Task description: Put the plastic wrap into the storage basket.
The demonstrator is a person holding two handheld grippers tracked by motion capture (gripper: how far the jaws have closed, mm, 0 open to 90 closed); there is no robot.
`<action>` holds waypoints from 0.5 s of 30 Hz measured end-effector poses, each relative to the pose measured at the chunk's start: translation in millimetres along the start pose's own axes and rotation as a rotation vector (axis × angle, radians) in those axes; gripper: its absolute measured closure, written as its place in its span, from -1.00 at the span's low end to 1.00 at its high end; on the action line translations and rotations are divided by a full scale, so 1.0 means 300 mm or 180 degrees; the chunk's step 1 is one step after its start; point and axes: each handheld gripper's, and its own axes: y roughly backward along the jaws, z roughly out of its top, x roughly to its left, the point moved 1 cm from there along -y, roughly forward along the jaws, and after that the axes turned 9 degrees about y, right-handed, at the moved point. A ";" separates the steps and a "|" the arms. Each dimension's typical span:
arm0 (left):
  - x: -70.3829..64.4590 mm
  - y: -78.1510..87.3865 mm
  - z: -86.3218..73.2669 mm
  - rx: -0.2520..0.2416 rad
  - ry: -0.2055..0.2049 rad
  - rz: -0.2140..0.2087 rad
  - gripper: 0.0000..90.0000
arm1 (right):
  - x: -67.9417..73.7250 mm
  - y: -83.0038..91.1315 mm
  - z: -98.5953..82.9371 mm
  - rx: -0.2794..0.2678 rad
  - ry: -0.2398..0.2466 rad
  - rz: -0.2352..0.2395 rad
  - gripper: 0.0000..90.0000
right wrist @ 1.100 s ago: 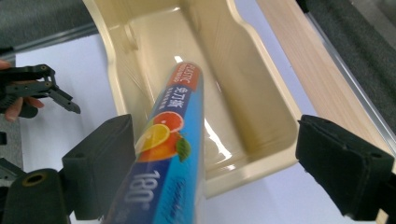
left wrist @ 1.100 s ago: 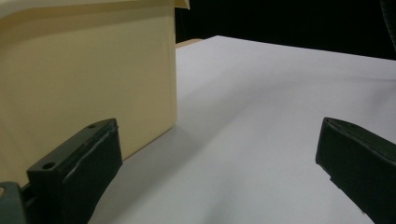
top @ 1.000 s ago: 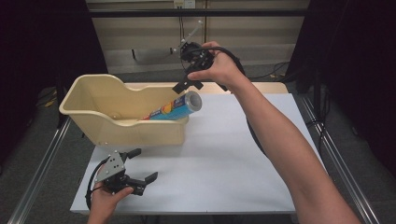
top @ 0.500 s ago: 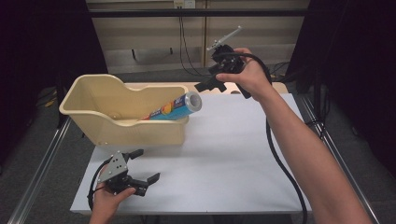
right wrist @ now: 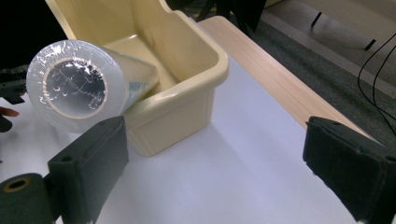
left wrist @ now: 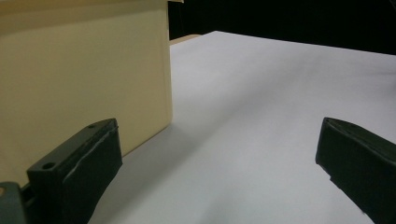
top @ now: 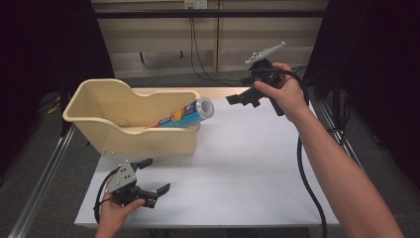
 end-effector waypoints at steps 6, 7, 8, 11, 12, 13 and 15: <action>0.002 -0.002 -0.001 0.0006 -0.0010 0.0004 -1.00 | 0.015 0.031 -0.057 -0.0125 -0.0046 -0.0084 -0.86; 0.002 -0.002 -0.001 0.0006 -0.0010 0.0004 -1.00 | 0.015 0.031 -0.057 -0.0125 -0.0046 -0.0084 -0.86; 0.002 -0.003 -0.001 0.0006 -0.0025 0.0010 -1.00 | 0.021 0.039 -0.078 -0.0130 -0.0040 -0.0095 -0.86; -0.001 -0.005 -0.003 0.0004 0.0020 -0.0012 -1.00 | 0.025 0.049 -0.116 -0.0164 -0.0072 -0.0142 -0.86; -0.001 -0.005 -0.002 0.0006 0.0019 -0.0016 -1.00 | 0.027 0.051 -0.129 -0.0186 -0.0088 -0.0151 -0.85; -0.001 -0.005 -0.002 0.0006 0.0019 -0.0016 -1.00 | 0.027 0.051 -0.129 -0.0186 -0.0088 -0.0151 -0.85; -0.001 -0.005 -0.001 -0.0029 0.0041 -0.0017 -1.00 | 0.033 0.059 -0.169 -0.0227 -0.0113 -0.0180 -0.85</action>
